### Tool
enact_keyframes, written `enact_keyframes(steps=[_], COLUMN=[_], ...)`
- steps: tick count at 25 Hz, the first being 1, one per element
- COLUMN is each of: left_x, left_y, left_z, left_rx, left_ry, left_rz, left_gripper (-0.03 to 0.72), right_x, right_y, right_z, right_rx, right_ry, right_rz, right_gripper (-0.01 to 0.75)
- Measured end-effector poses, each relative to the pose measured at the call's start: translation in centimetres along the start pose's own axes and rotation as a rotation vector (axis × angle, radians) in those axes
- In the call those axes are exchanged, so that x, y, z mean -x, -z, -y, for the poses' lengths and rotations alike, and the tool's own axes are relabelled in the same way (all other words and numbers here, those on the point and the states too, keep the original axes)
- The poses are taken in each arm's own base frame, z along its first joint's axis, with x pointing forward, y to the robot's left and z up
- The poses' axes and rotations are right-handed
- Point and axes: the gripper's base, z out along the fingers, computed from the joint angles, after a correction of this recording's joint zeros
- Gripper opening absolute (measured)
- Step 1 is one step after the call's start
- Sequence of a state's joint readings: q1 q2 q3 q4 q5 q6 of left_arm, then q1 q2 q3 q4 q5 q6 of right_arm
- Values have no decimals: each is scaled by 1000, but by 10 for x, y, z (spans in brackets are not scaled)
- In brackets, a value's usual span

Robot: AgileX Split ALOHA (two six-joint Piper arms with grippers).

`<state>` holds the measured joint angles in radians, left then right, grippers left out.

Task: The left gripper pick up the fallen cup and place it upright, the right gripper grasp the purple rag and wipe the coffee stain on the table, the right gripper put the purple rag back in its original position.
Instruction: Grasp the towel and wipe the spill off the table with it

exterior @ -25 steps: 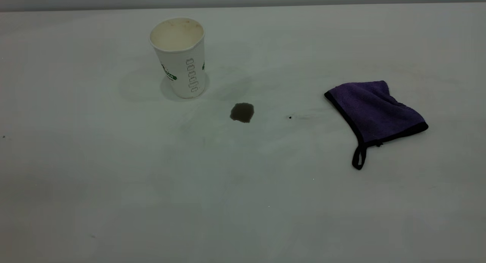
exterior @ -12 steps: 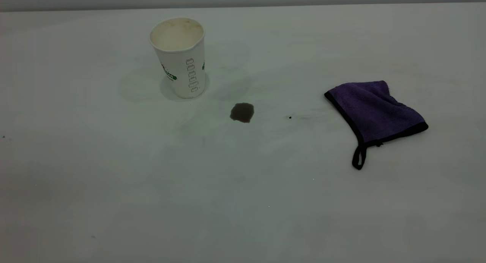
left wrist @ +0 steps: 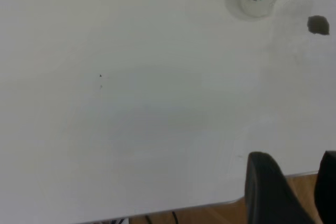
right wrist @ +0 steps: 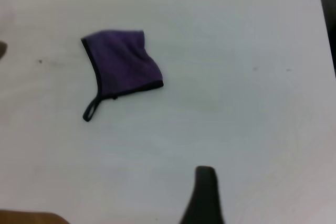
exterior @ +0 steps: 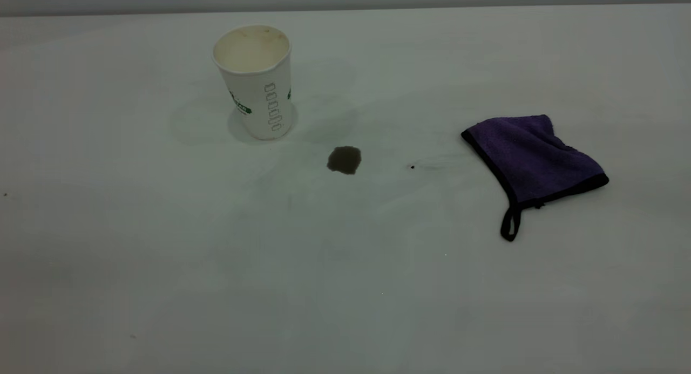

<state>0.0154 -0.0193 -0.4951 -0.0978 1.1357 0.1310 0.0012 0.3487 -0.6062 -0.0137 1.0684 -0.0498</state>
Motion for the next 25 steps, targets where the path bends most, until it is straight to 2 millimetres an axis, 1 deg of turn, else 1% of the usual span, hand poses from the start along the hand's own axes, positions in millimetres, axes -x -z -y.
enact_keyframes(steps=[2,4,6,8,10,13,14,15,17,23,25], left_x=[0,0,0,0,0,0,0,0,0,0,0], left_y=[0,0,0,0,0,0,0,0,0,0,0], left_z=[0,0,0,0,0,0,0,0,0,0,0], left_rx=[0,0,0,0,0,0,0,0,0,0,0], left_ry=[0,0,0,0,0,0,0,0,0,0,0], left_rz=[0,0,0,0,0,0,0,0,0,0,0], left_gripper=[287,287,287,287,287,287,287,287,287,287,287], right_x=[22,41,53,61,64,65,65,66,72,87,87], right_y=[-19,-47,-78,-108,-137,-173,-188,-199,-223,-298,-321], right_z=[1,2,2,2,1,-1,-3,-3,-8,-38,-49], right_rx=[3,7,13,17,30,58,73,84,109,178,193], right_ry=[4,7,11,27,45,64,64,63,86,178,198], right_rz=[-64,-131,-210,-242,-274,-303,-330,-351,-389,-480,-503], right_gripper=[724,725,725,725,725,725,724,724,724,715,712])
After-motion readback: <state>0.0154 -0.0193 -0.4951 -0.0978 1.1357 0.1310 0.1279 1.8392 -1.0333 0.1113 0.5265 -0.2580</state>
